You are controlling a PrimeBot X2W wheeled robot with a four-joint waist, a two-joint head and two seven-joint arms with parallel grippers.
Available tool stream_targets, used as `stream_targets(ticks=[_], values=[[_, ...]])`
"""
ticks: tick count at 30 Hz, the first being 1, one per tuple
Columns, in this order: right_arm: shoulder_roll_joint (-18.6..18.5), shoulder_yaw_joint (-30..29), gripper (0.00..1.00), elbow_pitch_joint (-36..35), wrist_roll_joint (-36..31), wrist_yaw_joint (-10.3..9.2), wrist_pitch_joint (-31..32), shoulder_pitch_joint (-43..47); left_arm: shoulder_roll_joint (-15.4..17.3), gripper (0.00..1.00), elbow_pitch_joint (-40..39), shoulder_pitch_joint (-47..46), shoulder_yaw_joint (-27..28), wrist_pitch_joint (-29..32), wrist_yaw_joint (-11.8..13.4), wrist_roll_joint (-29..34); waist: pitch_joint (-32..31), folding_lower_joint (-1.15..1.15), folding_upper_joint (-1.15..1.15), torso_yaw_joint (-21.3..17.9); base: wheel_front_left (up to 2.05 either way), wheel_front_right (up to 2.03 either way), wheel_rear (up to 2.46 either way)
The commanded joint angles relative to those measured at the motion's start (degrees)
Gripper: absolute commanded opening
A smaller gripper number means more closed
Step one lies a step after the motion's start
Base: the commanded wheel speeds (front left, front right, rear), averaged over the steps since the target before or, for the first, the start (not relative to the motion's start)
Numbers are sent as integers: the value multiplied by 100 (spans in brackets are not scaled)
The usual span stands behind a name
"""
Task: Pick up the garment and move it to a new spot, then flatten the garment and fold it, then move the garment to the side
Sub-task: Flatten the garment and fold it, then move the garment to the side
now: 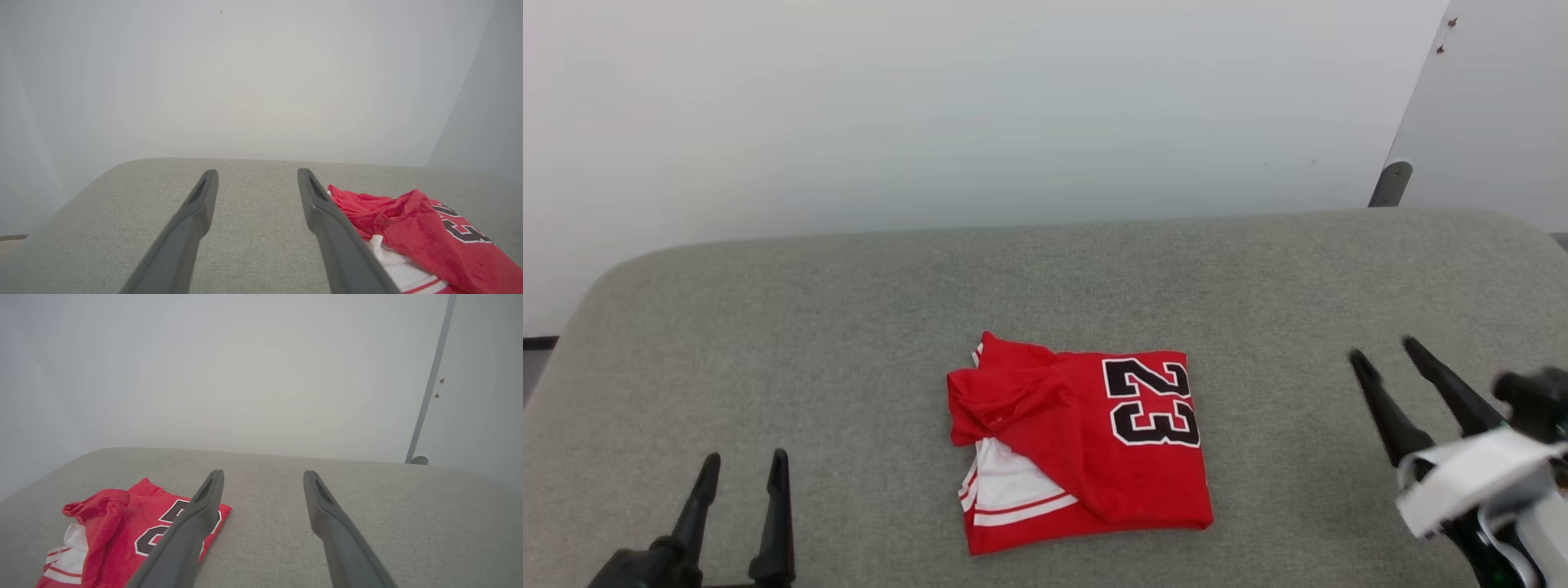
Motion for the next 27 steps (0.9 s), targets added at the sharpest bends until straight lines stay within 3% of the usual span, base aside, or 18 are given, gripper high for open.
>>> stream_targets(ticks=[1,13,27], values=[[5,-199,100,-52,-64,0,-38,215,-8,100,12,73,20,-19,-19,37,-46,0,0,-14,0,0,0],[309,-1364,100,-685,-643,0,-55,1436,60,100,134,193,49,-19,-16,34,-136,0,0,-50,0,0,0],[507,-1640,100,-936,-893,0,9,1806,53,100,231,193,36,-19,-17,58,-108,0,0,-54,0,0,0]])
